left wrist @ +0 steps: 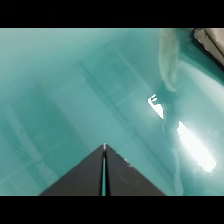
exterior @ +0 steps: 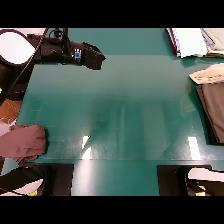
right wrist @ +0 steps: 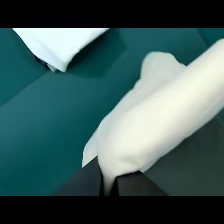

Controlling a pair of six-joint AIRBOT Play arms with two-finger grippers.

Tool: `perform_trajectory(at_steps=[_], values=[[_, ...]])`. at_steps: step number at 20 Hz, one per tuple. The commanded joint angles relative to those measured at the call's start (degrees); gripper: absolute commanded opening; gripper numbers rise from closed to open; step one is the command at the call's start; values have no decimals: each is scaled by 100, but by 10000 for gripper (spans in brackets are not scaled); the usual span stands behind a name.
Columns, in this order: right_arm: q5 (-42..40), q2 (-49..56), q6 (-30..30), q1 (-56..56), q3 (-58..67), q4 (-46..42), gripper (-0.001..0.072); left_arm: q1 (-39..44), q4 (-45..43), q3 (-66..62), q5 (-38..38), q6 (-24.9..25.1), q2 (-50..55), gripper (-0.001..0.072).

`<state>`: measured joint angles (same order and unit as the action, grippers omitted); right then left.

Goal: Fold the shirts.

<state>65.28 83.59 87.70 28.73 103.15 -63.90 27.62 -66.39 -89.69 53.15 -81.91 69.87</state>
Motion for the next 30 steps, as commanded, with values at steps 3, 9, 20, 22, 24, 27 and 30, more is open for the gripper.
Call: perform_trajectory(at_steps=[3, 9, 20, 22, 24, 27, 30], values=[[317, -39, -7, 103, 1158, -37, 15, 2, 2, 0, 4, -39, 2, 26], [1213, -619, 81, 629, 483, -85, 15, 2, 2, 0, 90, -35, 2, 26], [1587, -2516, 74, 2146, -3405, -1720, 196, 2, -13, 0, 321, -11, 2, 26], [1530, -2640, 76, 2354, -3799, -1838, 612, 2, -59, 0, 350, -9, 2, 26], [1582, -2658, 76, 2415, -3801, -1578, 625, 2, -63, 0, 350, -9, 2, 26], [1526, -2658, 70, 1912, -3331, -647, 625, 2, -61, 0, 354, -13, 0, 27], [1261, -2656, 74, 629, -2684, -339, 624, 0, -66, -2, 278, -13, 0, 27]])
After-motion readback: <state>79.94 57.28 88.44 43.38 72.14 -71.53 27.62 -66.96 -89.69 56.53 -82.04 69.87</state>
